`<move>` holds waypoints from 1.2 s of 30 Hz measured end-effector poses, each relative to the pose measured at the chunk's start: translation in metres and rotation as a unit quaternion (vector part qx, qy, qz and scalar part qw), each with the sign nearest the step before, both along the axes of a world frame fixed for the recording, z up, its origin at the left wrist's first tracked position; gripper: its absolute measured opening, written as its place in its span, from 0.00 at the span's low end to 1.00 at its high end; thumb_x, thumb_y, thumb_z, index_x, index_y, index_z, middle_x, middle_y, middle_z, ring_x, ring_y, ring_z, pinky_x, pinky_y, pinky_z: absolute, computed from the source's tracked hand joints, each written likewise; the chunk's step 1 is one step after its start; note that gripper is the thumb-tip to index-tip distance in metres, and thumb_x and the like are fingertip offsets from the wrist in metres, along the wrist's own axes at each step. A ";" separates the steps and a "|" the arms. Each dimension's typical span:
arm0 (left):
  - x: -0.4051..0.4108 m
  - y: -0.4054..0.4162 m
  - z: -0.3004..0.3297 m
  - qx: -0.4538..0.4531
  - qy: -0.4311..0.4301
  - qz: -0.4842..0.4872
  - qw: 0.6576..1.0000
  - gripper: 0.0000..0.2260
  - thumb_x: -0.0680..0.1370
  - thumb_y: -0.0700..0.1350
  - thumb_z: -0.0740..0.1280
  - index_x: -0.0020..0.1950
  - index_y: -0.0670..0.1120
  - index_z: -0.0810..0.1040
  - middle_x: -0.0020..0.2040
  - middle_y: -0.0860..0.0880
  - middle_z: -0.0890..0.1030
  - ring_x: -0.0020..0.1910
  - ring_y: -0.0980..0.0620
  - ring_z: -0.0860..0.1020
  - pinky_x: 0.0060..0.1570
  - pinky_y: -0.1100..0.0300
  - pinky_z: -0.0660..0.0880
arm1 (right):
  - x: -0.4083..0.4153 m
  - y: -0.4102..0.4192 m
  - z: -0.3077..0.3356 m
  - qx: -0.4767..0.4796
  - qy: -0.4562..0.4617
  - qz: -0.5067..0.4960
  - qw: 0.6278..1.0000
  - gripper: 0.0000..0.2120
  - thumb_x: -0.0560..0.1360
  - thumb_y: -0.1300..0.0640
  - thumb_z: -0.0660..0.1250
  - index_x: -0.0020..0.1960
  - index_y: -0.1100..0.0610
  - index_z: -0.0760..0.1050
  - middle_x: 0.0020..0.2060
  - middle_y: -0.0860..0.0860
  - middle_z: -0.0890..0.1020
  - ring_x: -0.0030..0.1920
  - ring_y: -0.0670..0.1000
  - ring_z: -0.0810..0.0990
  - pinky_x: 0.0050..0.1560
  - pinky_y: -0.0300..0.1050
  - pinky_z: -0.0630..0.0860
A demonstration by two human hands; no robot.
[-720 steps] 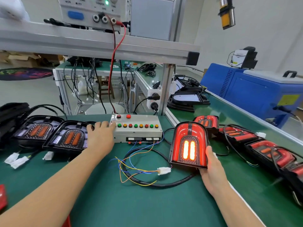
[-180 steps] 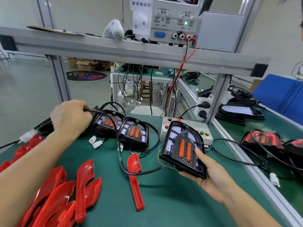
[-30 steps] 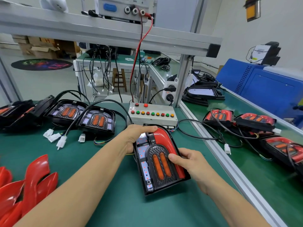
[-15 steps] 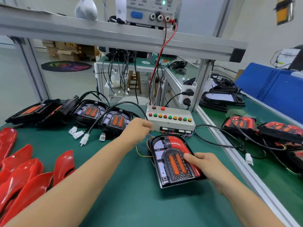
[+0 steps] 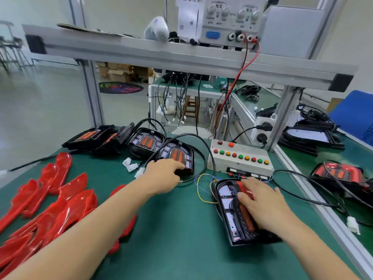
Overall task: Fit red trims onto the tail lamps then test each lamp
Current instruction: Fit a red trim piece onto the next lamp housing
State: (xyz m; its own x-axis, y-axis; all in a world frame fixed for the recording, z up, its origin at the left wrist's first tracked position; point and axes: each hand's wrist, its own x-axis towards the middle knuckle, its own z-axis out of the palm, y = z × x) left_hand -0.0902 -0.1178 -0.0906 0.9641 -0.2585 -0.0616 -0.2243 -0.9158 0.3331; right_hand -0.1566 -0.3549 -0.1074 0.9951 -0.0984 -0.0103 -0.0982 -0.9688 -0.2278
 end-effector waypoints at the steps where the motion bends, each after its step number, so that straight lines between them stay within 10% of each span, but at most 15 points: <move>1: 0.001 0.006 -0.002 0.016 -0.006 0.008 1.000 0.22 0.78 0.42 0.60 0.72 0.56 0.68 0.70 0.50 0.72 0.69 0.48 0.68 0.72 0.49 0.57 | 0.003 0.008 0.000 -0.017 -0.002 0.016 1.000 0.21 0.82 0.47 0.54 0.73 0.48 0.63 0.75 0.45 0.62 0.74 0.47 0.61 0.74 0.56 0.52; 12: 0.007 0.104 0.008 0.018 -0.158 0.232 0.960 0.20 0.75 0.46 0.65 0.66 0.55 0.74 0.64 0.49 0.76 0.65 0.45 0.71 0.61 0.52 0.65 | 0.011 0.121 -0.001 0.127 -0.008 0.237 0.963 0.22 0.81 0.43 0.57 0.74 0.42 0.62 0.73 0.37 0.64 0.73 0.38 0.58 0.75 0.55 0.38; 36: 0.040 0.217 -0.043 0.171 -0.081 0.401 0.896 0.05 0.74 0.43 0.64 0.49 0.48 0.77 0.55 0.45 0.80 0.60 0.45 0.73 0.59 0.53 0.65 | 0.032 0.266 -0.015 0.113 0.008 0.358 0.927 0.22 0.81 0.43 0.54 0.72 0.50 0.67 0.69 0.48 0.70 0.73 0.49 0.61 0.72 0.67 0.38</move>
State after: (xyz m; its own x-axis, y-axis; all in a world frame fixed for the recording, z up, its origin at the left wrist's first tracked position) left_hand -0.0505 0.0991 -0.1331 0.8345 0.5298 0.1518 0.5325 -0.8461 0.0256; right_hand -0.1247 -0.0893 -0.1219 0.8040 0.5936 0.0342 0.5461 -0.7145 -0.4373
